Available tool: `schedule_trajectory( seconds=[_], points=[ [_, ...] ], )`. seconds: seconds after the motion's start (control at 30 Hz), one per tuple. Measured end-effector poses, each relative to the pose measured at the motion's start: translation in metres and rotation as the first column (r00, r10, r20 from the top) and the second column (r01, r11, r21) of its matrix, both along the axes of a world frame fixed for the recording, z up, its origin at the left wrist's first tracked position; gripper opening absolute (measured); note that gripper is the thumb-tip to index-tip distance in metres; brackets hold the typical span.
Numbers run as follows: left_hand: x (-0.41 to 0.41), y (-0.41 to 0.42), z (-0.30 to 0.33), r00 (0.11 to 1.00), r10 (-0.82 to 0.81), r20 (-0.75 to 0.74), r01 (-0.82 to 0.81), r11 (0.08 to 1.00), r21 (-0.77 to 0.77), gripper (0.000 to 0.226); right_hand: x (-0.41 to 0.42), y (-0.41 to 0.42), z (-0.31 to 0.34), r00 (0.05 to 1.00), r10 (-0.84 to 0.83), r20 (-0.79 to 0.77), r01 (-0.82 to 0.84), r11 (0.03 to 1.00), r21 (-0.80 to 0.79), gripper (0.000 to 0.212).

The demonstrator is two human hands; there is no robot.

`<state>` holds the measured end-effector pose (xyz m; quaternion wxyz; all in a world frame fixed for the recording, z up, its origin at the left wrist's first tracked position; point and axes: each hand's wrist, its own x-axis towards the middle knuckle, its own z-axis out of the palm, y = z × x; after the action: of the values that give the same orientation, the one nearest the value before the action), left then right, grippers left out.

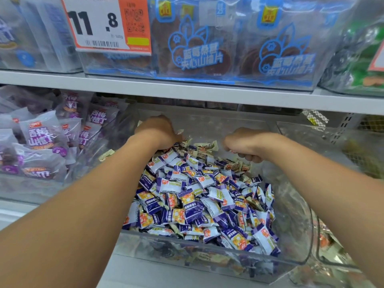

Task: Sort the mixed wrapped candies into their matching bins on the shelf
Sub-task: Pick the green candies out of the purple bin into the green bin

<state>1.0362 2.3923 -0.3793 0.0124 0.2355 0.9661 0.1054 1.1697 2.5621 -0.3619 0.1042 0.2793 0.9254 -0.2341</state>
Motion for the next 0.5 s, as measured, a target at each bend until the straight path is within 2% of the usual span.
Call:
schedule_trajectory(
  seconds=[0.1,0.17,0.27,0.33,0.37,0.47,0.5],
  points=[
    [0.005,0.001,-0.002,0.999,0.045,-0.007,-0.045,0.998,0.051,0.060,0.001,0.000,-0.002,0.986,0.125,0.108,-0.137,0.985,0.105,0.030],
    [0.006,0.000,-0.001,0.999,0.032,-0.019,-0.030,0.993,0.112,0.048,-0.001,-0.001,-0.005,0.966,0.188,0.179,-0.224,0.953,0.205,0.021],
    [0.009,-0.006,0.001,1.000,-0.027,-0.008,0.028,0.954,0.297,0.028,-0.011,0.003,-0.017,0.958,0.187,0.215,-0.255,0.902,0.348,0.036],
    [0.012,-0.013,0.003,0.998,-0.061,-0.014,0.062,0.922,0.382,0.022,-0.015,0.005,-0.023,0.943,0.191,0.274,-0.294,0.865,0.407,0.039],
    [0.015,-0.016,0.005,0.997,-0.075,-0.008,0.071,0.908,0.412,0.022,-0.015,0.003,-0.026,0.930,0.195,0.311,-0.318,0.851,0.418,0.037],
    [0.030,-0.027,0.009,0.993,-0.118,0.024,0.085,0.829,0.553,0.026,-0.014,-0.003,-0.028,0.933,0.187,0.308,-0.318,0.832,0.455,0.003],
    [0.036,-0.030,0.010,0.992,-0.126,0.008,0.096,0.792,0.603,0.028,-0.013,-0.006,-0.028,0.941,0.186,0.284,-0.307,0.824,0.477,0.011]
  ],
)
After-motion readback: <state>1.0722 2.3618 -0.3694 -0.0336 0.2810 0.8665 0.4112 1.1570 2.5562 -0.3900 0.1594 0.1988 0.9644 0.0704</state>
